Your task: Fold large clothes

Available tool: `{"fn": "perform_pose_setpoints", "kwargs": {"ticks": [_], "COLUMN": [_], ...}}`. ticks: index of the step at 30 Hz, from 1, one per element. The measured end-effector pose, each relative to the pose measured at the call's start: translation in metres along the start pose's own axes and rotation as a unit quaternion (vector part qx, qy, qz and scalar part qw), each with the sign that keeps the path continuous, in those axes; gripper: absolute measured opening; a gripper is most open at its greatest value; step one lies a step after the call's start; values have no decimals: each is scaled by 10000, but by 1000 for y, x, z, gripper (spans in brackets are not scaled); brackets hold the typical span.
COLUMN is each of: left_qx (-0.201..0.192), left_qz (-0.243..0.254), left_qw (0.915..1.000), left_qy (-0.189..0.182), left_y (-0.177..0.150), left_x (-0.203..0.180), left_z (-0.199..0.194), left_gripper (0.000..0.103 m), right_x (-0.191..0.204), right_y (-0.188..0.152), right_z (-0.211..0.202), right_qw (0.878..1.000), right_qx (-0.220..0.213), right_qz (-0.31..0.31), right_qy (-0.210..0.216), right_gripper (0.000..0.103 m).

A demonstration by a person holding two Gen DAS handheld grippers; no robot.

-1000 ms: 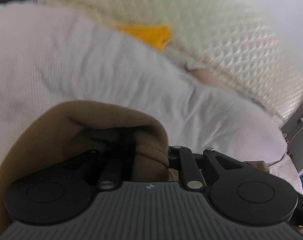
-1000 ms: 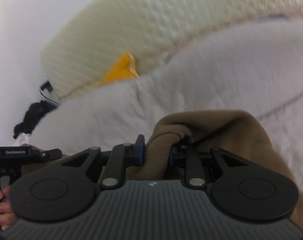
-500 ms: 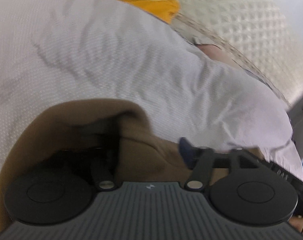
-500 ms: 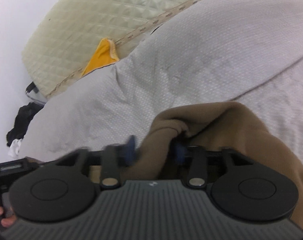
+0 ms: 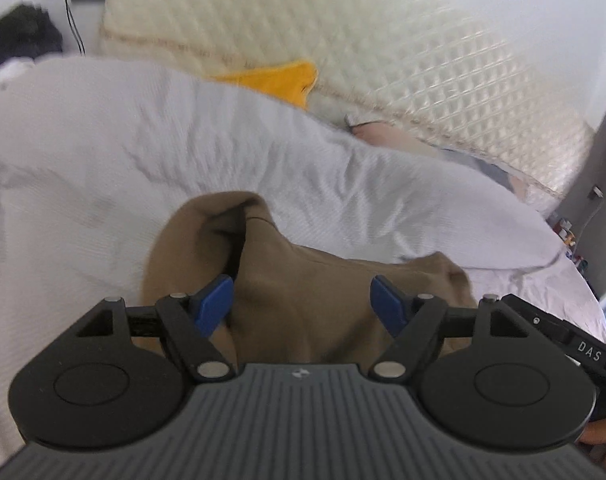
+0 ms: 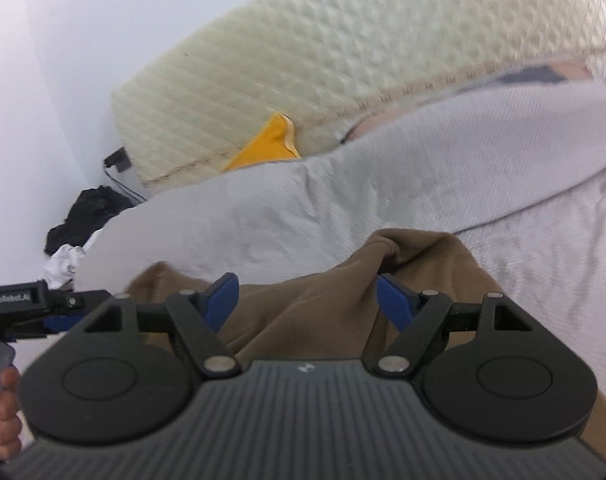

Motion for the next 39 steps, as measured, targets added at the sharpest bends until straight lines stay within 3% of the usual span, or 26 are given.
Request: {"fn": "perform_pose_setpoints", "kwargs": {"ticks": [11, 18, 23, 25, 30, 34, 36, 39], "left_qx": [-308, -471, -515, -484, -591, -529, -538, -423], "left_qz": [736, 735, 586, 653, 1036, 784, 603, 444], "left_qw": [9968, 9962, 9969, 9967, 9928, 9955, 9967, 9962], "left_qy": [-75, -22, -80, 64, 136, -19, 85, 614], "left_y": [-81, -139, -185, -203, -245, -267, -278, -291], "left_x": [-56, -51, -34, -30, -33, -20, -7, 14], "left_z": [-195, -274, -303, -311, -340, -341, -332, -313], "left_gripper": [80, 80, 80, 80, 80, 80, 80, 80], "right_x": [61, 85, 100, 105, 104, 99, 94, 88], "right_y": [-24, -49, -76, -90, -122, -141, -152, -168], "right_z": [-173, -241, -270, -282, -303, -312, -312, -300], "right_qw": [9980, 9976, 9942, 9927, 9984, 9996, 9999, 9993], "right_qx": [-361, -237, 37, 43, 92, 27, 42, 347], "right_qz": [-427, -641, -1052, -1181, -554, -280, -136, -90], "right_qy": [298, 87, -211, -252, 51, 26, 9, -85], "right_gripper": [79, 79, 79, 79, 79, 79, 79, 79]}}
Point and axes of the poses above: each gripper's, at about its wrist camera, not at the fingertips, and z roughly the way its jaws point, x to its left, y to its top, the point moved 4 cm from there along z, roughly the way its jaws point, and after that the axes turned 11 degrees about -z, right-handed, at the moved point
